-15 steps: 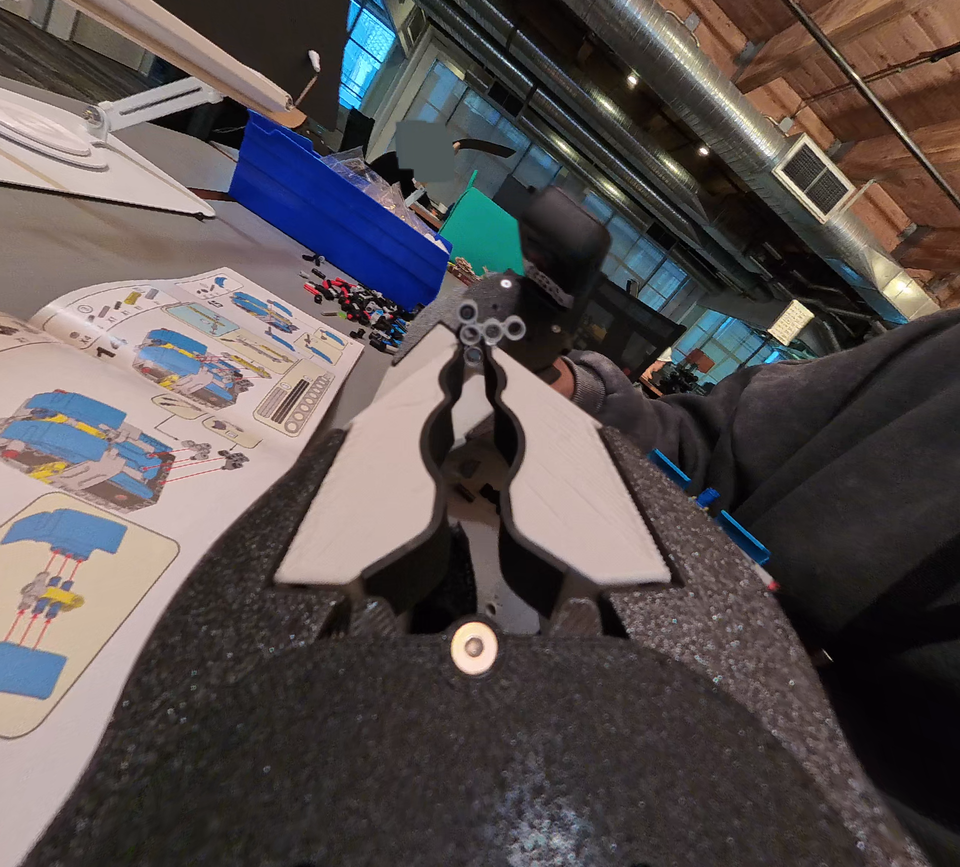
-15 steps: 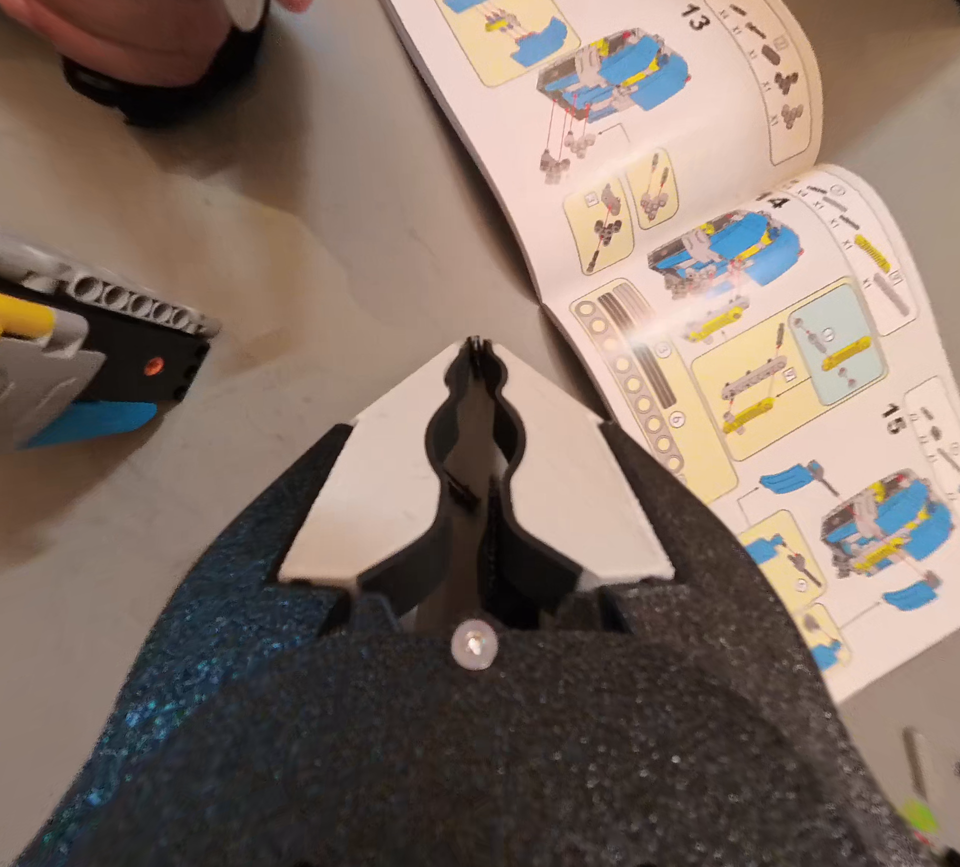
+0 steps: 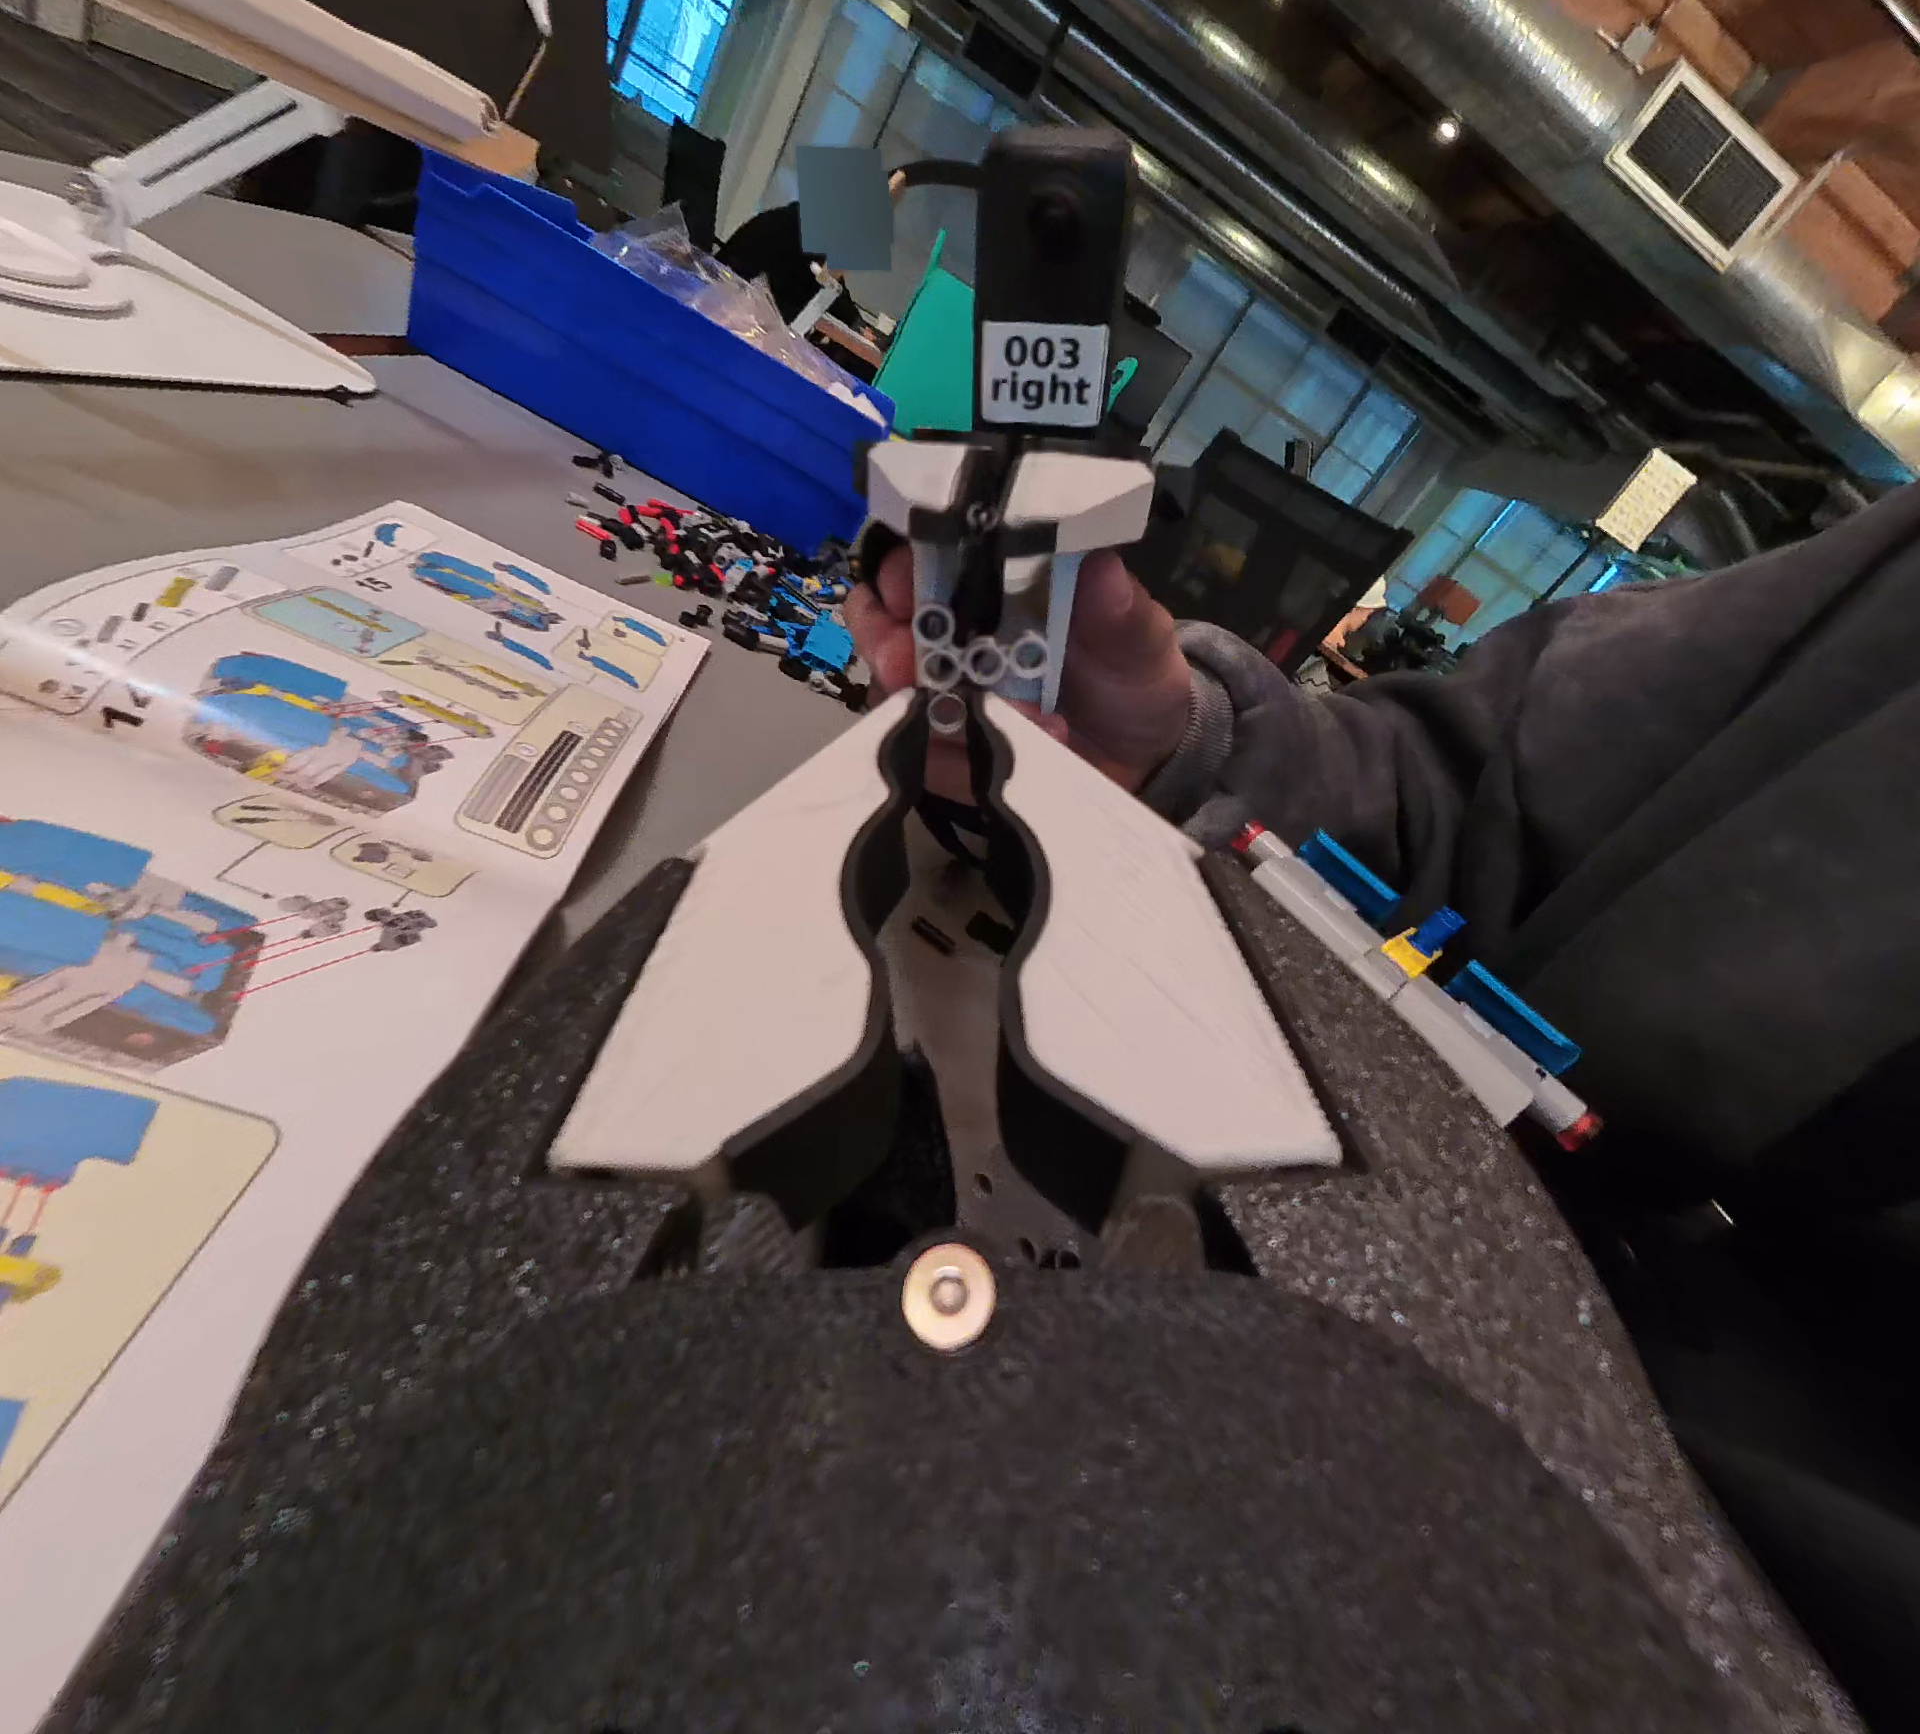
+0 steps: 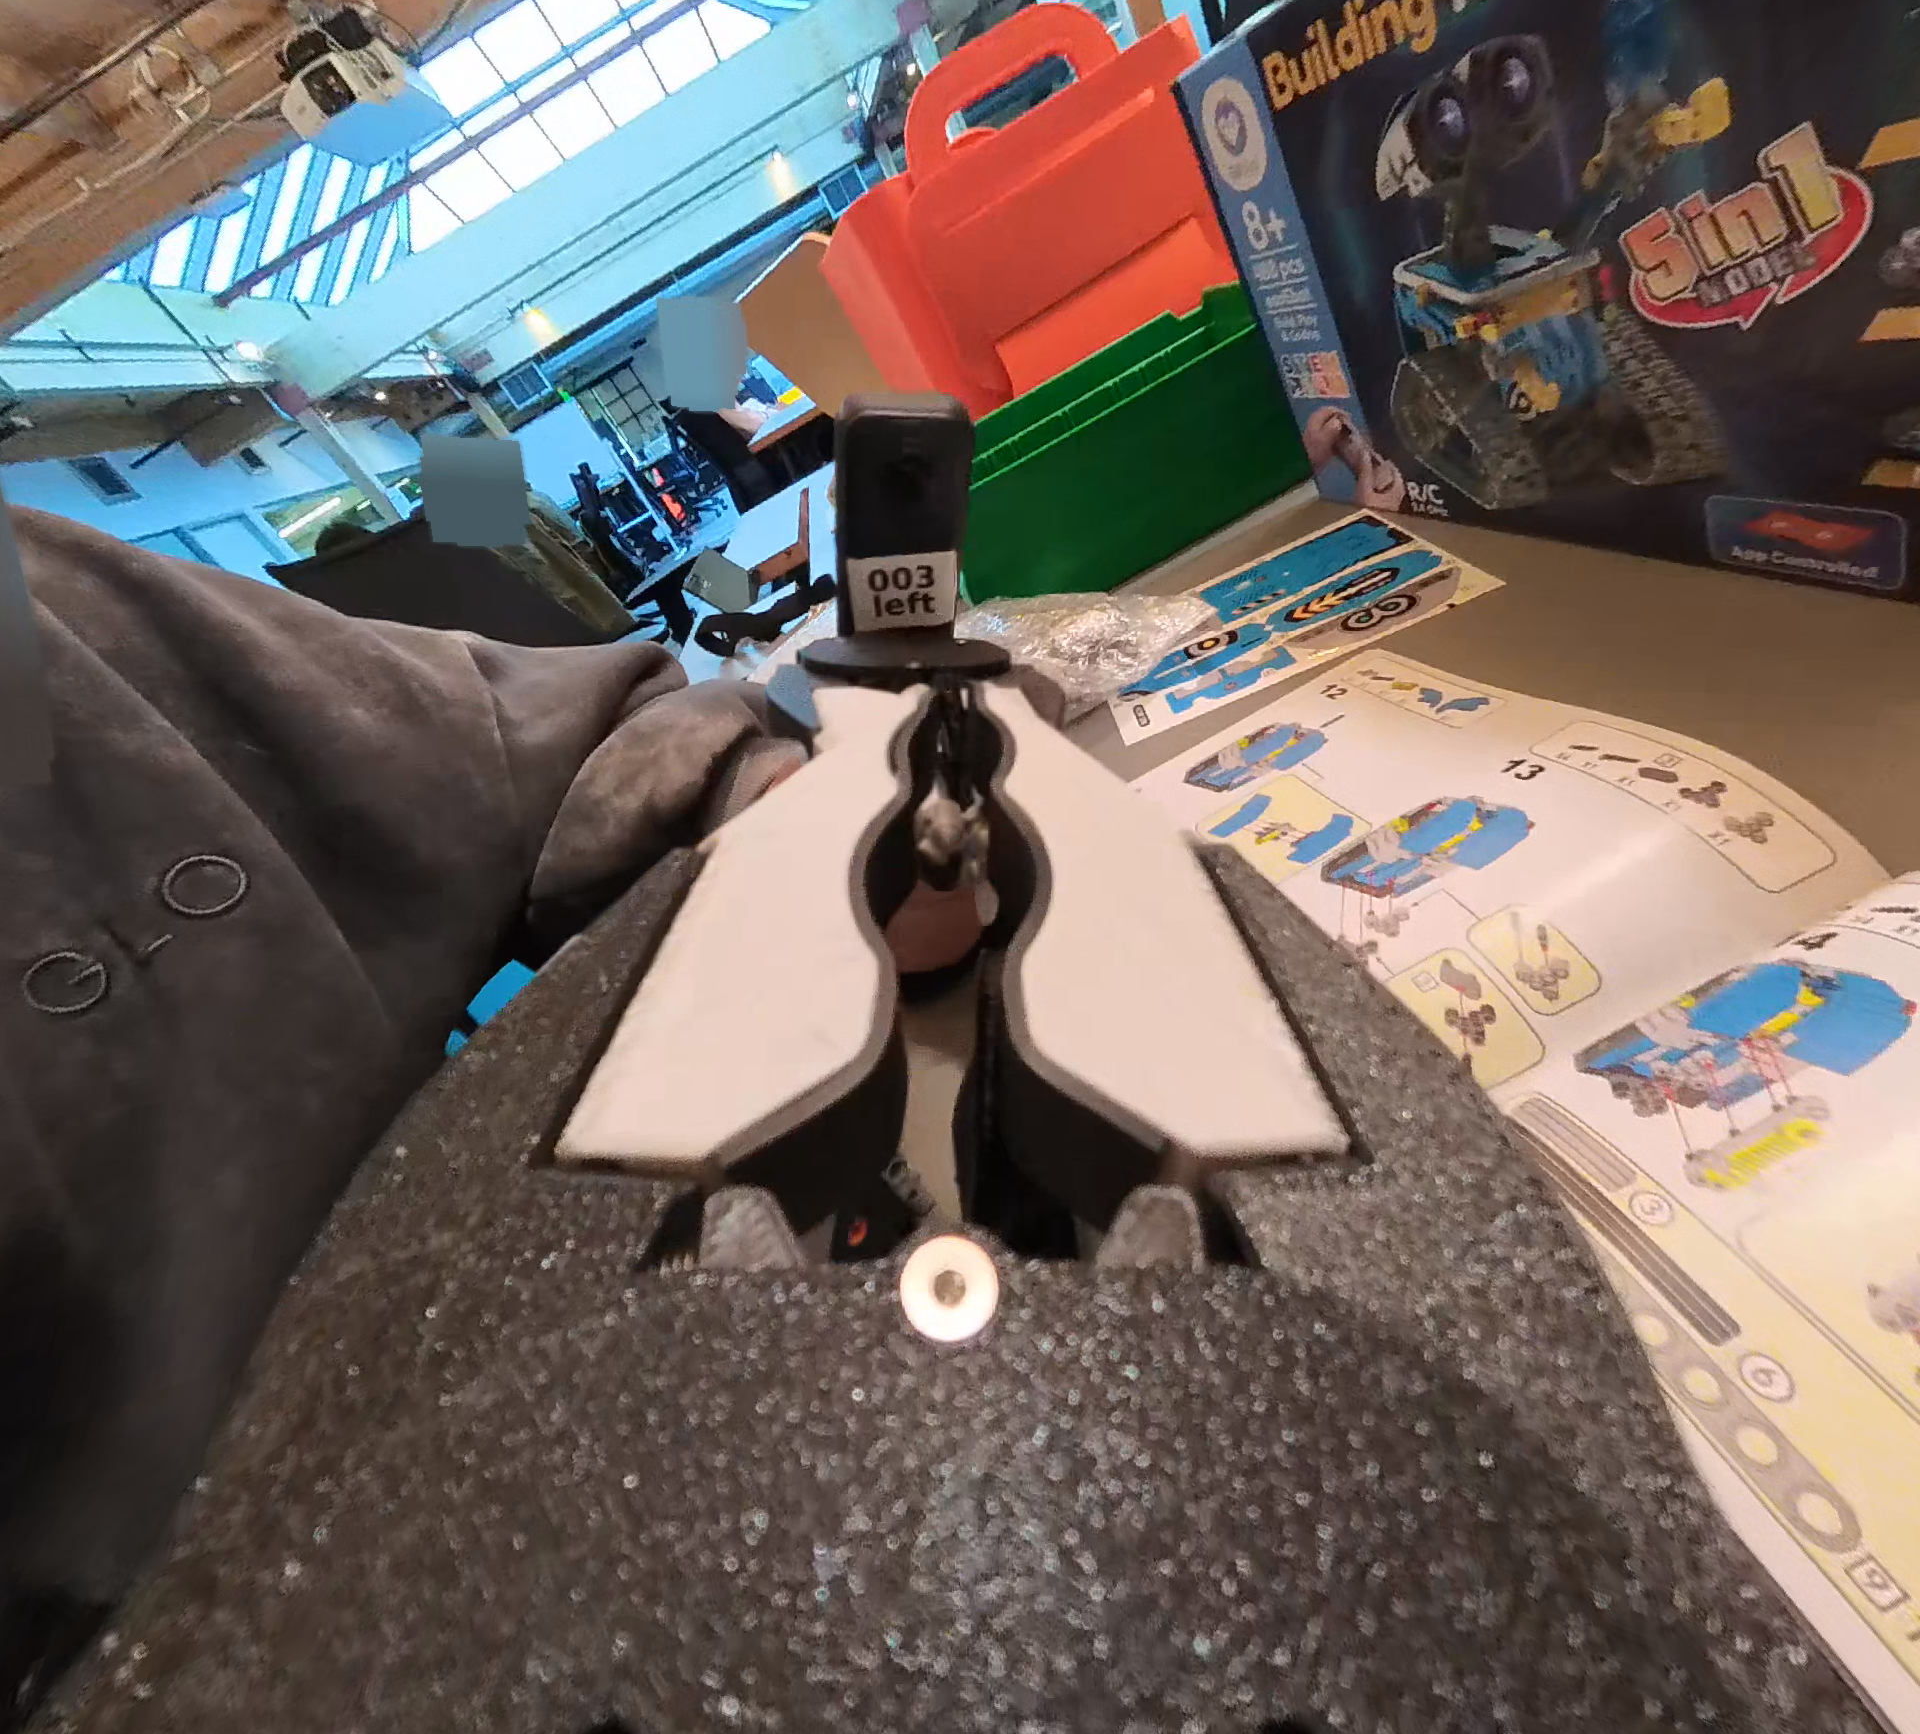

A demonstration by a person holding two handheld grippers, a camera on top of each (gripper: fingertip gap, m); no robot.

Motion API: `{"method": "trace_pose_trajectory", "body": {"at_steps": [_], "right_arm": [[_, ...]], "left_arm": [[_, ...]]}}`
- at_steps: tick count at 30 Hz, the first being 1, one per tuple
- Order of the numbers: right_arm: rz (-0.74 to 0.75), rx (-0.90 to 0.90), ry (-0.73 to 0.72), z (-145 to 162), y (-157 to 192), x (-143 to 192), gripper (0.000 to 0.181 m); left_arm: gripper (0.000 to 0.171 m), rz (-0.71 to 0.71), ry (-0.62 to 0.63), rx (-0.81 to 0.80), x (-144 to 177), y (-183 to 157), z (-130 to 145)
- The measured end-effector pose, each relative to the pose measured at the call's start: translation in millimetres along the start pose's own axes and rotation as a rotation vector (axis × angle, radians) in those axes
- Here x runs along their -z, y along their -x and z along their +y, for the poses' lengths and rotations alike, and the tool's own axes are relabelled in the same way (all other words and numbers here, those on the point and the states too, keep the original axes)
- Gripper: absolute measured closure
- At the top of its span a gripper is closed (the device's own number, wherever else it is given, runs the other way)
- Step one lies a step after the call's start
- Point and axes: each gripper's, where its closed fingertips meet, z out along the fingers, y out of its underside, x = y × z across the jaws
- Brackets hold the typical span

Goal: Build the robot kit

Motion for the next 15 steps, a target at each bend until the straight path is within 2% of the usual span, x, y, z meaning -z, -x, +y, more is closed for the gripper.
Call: {"method": "trace_pose_trajectory", "body": {"at_steps": [4, 15], "right_arm": [[-0.006, 0.005, 0.07, 13.8, -0.5, -5.9, 0.176], [-0.024, -0.036, 0.042, 8.0, -5.9, 5.1, 0.176]], "left_arm": [[0.165, -0.002, 0.005, -0.002, -0.2, -0.3, 1.1], [0.165, -0.006, -0.045, 0.028, 4.9, 3.3, -6.6]]}}
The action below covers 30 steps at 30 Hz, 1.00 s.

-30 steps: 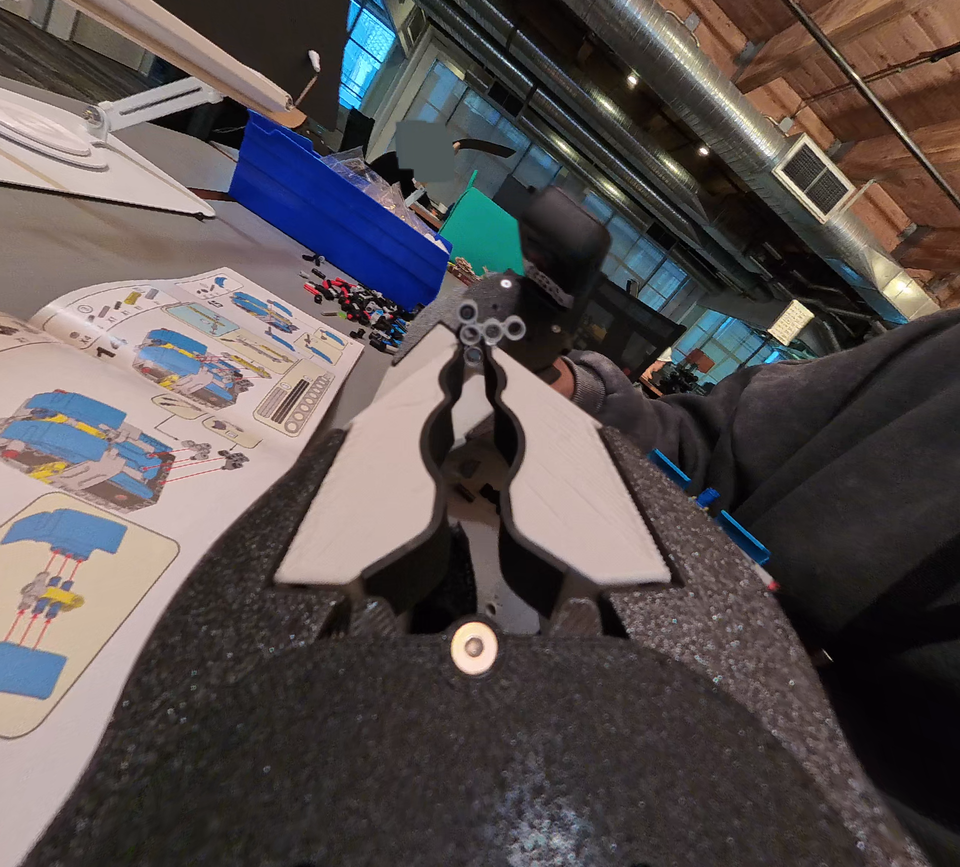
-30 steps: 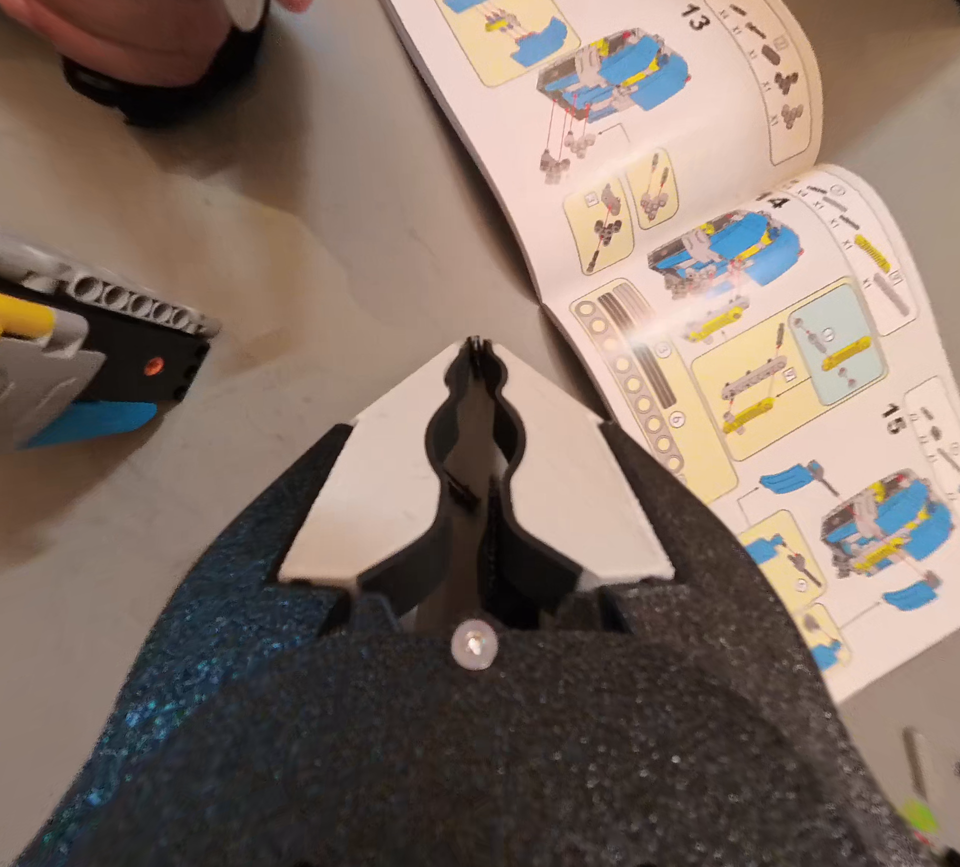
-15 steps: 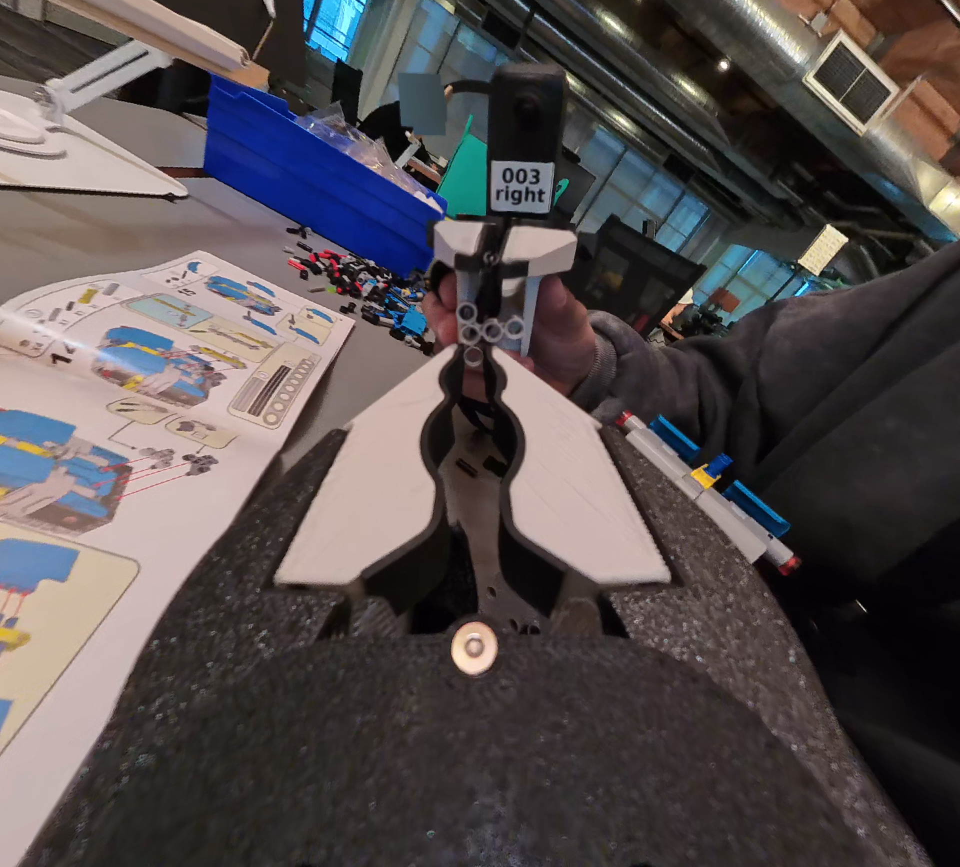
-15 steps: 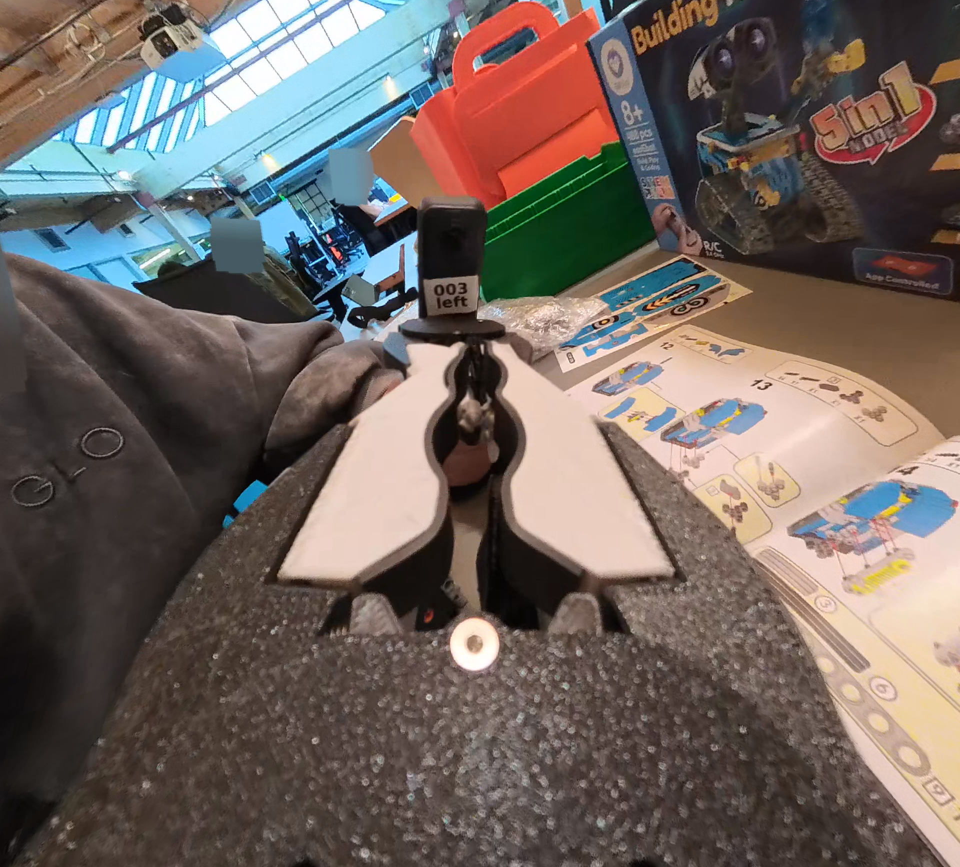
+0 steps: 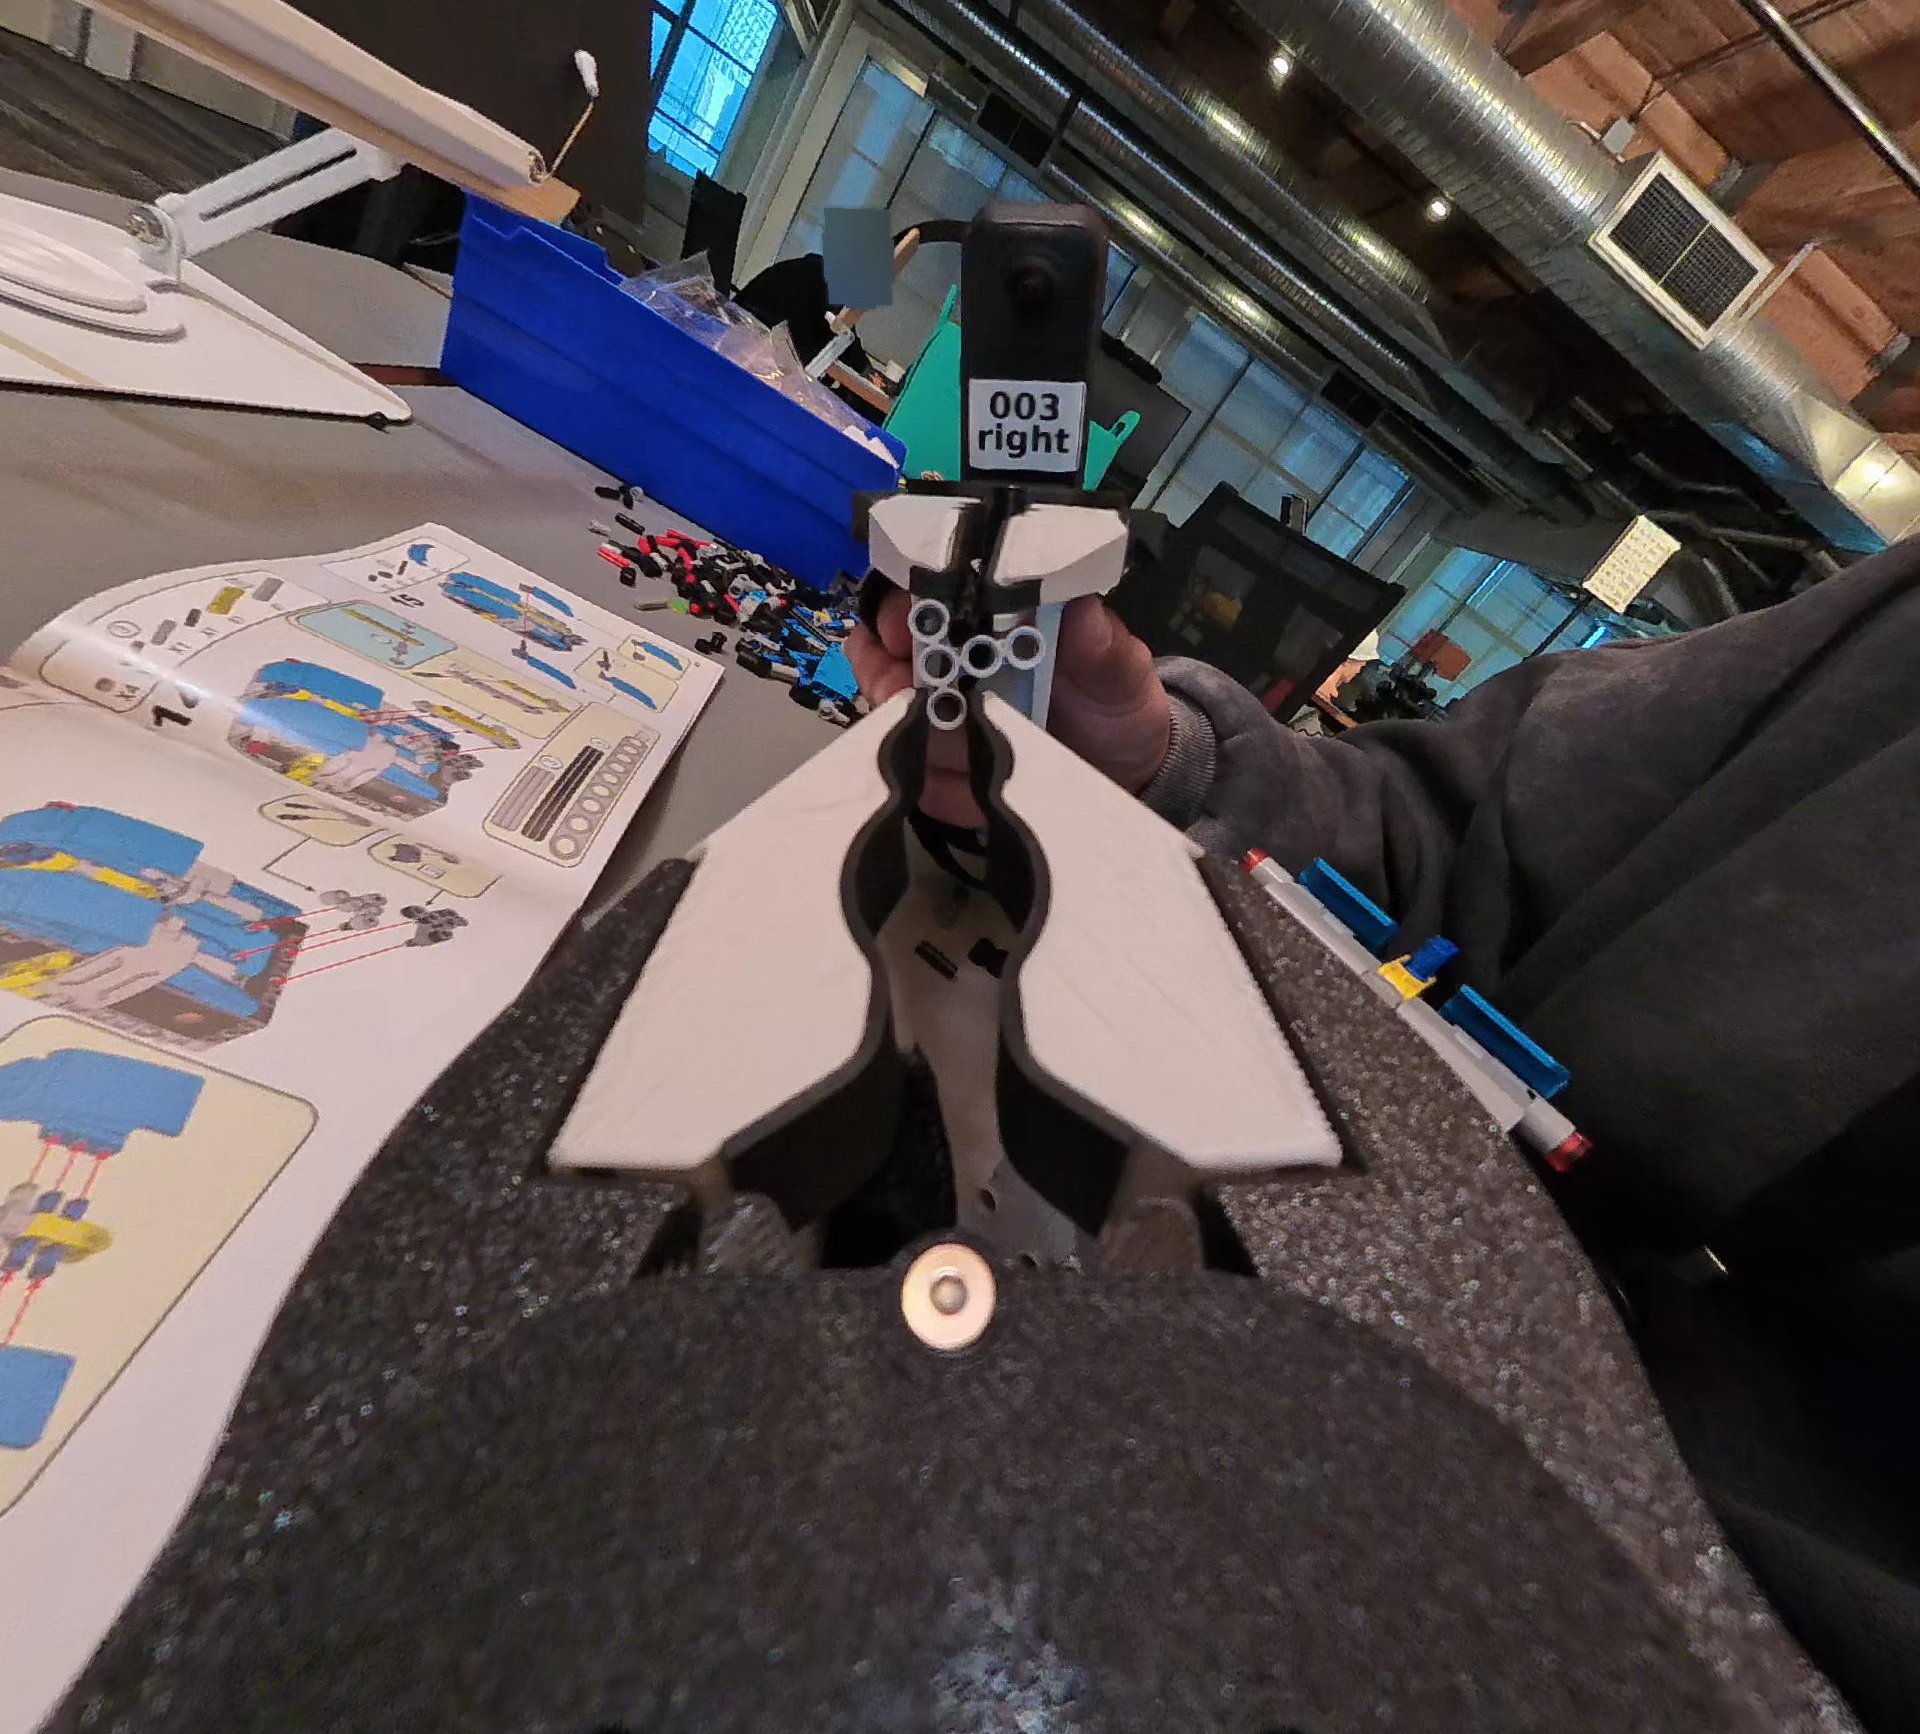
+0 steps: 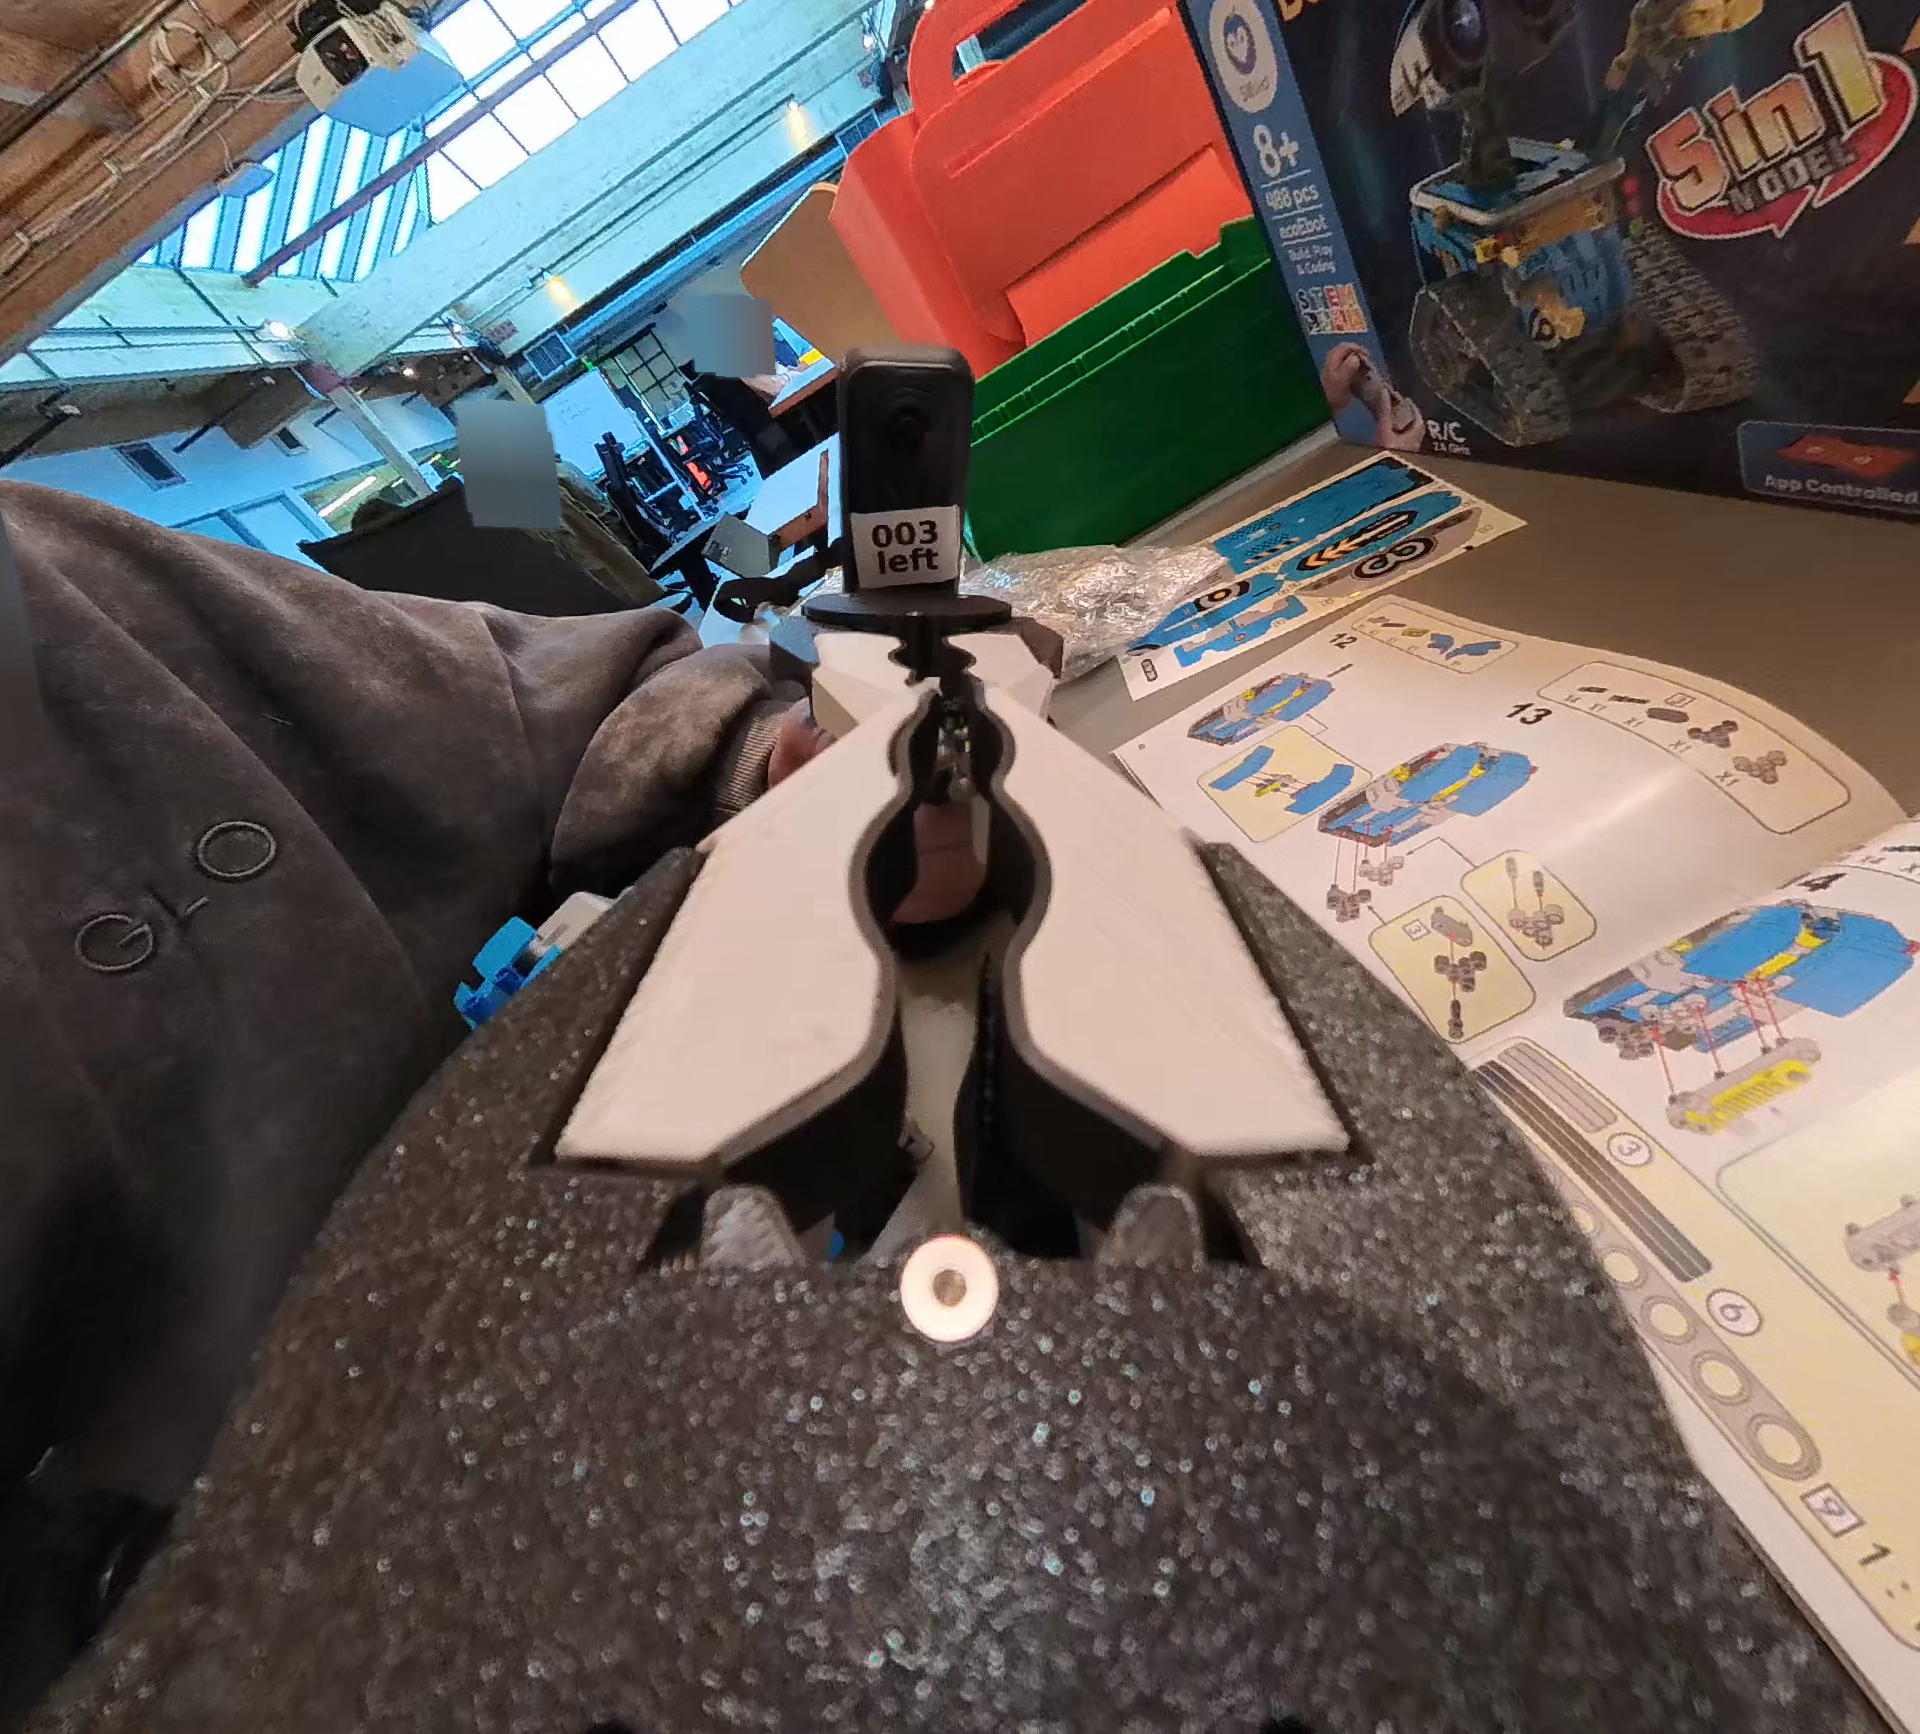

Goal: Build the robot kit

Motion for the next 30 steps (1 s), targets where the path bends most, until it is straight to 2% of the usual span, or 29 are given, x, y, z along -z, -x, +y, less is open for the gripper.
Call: {"method": "trace_pose_trajectory", "body": {"at_steps": [4, 9, 12, 14, 17, 20, 22, 24, 26, 28, 30], "right_arm": [[-0.004, 0.008, 0.003, -0.3, 2.0, 0.4, 0.177], [0.034, 0.113, 0.006, -9.1, 3.8, 10.3, 0.177], [0.178, 0.283, 0.225, 11.6, -16.0, 25.3, 0.177], [0.222, 0.337, 0.46, 40.7, -26.2, 40.8, 0.177], [0.299, 0.414, 0.734, 74.1, -38.4, 71.3, 0.177], [0.331, 0.372, 0.818, 84.9, -41.1, 92.6, 0.177], [0.33, 0.376, 0.8, 84.4, -41.6, 91.6, 0.177], [0.267, 0.408, 0.687, 71.8, -30.0, 72.2, 0.177], [0.185, 0.423, 0.457, 43.2, -9.3, 42.5, 0.177], [0.136, 0.405, 0.204, 9.5, 9.6, 15.5, 0.178], [0.119, 0.382, 0.019, -17.0, 22.5, -0.7, 0.178]], "left_arm": [[0.165, -0.003, 0.003, -0.009, -0.3, -0.5, 0.6], [0.165, -0.02, -0.037, 0.041, 4.1, 6.9, -6.1], [0.165, -0.069, -0.075, 0.05, 9.8, 16.5, -12.9], [0.165, -0.071, -0.078, 0.054, 10.6, 17.6, -13.8], [0.165, -0.071, -0.061, 0.02, 7.8, 14.0, -10.7], [0.165, -0.059, -0.039, -0.005, 4.8, 9.5, -6.9], [0.165, -0.04, -0.024, 0.0, 2.7, 6.8, -4.3], [0.165, -0.022, -0.024, 0.008, 1.7, 4.3, -3.8], [0.165, 0.054, -0.078, 0.092, 3.6, -3.0, -10.1], [0.166, 0.181, -0.171, 0.27, 7.8, -10.6, -20.9], [0.165, 0.276, -0.243, 0.423, 11.0, -11.9, -27.4]]}}
